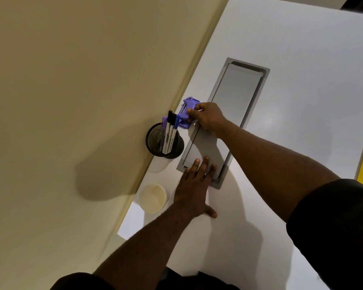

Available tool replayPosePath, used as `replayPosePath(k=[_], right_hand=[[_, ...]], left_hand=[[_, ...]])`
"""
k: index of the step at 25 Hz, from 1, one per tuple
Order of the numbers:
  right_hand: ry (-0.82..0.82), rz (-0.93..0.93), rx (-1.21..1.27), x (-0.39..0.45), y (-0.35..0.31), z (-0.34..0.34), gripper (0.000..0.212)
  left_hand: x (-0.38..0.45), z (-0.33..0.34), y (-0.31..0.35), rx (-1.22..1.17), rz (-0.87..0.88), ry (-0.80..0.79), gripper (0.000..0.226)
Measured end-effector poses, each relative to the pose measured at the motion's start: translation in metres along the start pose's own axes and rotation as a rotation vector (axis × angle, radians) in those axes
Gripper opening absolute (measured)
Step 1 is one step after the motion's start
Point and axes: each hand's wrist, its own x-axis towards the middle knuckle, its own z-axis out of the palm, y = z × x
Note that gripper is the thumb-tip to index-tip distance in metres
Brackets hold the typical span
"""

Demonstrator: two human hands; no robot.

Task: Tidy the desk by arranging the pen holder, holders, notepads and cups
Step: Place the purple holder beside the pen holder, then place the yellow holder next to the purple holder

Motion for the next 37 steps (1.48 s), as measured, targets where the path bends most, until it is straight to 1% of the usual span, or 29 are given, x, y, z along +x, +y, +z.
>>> replayPosePath(k=[3,6,8,10,16,17,18,20,21,22,24,26,28,30,32,33,35,37], right_hand=[[0.158,-0.038,-0.024,-0.012,0.005,-0.011,0.025],[0.293,-0.039,-0.003,-0.044,0.026,-0.038,0.027],[0.367,-0.015,0.005,-0.073,0.049,-0.056,0.027],[0.458,0.009,-0.049,-0.106,0.073,-0.069,0.026],[0.644,0.034,-0.167,-0.204,0.128,-0.096,0.022],[0.705,0.015,-0.203,-0.223,0.137,-0.103,0.02],[0.782,-0.03,-0.289,-0.24,0.146,-0.109,0.016],[0.954,-0.13,-0.55,-0.271,0.167,-0.125,0.011],[1.007,-0.133,-0.649,-0.285,0.177,-0.135,0.014],[1.008,-0.069,-0.702,-0.298,0.187,-0.147,0.021],[0.92,0.148,-0.761,-0.319,0.201,-0.169,0.039],[0.845,0.321,-0.812,-0.335,0.213,-0.188,0.058],[0.786,0.437,-0.802,-0.349,0.224,-0.204,0.073],[0.694,0.514,-0.739,-0.362,0.234,-0.218,0.082],[0.579,0.574,-0.721,-0.369,0.244,-0.228,0.083],[0.547,0.59,-0.753,-0.372,0.247,-0.23,0.078],[0.563,0.595,-0.873,-0.372,0.249,-0.234,0.06],[0.575,0.583,-1.018,-0.373,0.245,-0.238,0.047]], left_hand=[[0.001,0.003,0.001,0.006,-0.008,0.01,0.146],[0.0,0.004,0.001,0.04,-0.015,0.018,0.147],[0.0,0.002,0.002,0.056,-0.017,-0.001,0.149],[-0.001,-0.002,0.004,0.077,-0.035,-0.026,0.15],[-0.002,-0.009,0.013,0.123,-0.061,-0.046,0.152],[-0.003,-0.01,0.014,0.124,-0.05,-0.042,0.151],[-0.003,-0.01,0.014,0.125,-0.036,-0.038,0.15],[-0.004,-0.009,0.011,0.135,-0.003,-0.027,0.145],[-0.005,-0.009,0.009,0.142,0.008,-0.023,0.144],[-0.006,-0.008,0.009,0.148,0.014,-0.021,0.143],[-0.005,-0.009,0.008,0.16,0.014,-0.019,0.142],[-0.005,-0.01,0.009,0.172,0.011,-0.024,0.142],[-0.005,-0.011,0.01,0.18,0.012,-0.035,0.142],[-0.006,-0.012,0.009,0.183,0.022,-0.043,0.142],[-0.006,-0.014,0.008,0.183,0.029,-0.047,0.14],[-0.006,-0.014,0.008,0.19,0.031,-0.05,0.139],[-0.005,-0.015,0.007,0.208,0.031,-0.06,0.138],[-0.005,-0.016,0.008,0.212,0.026,-0.074,0.137]])
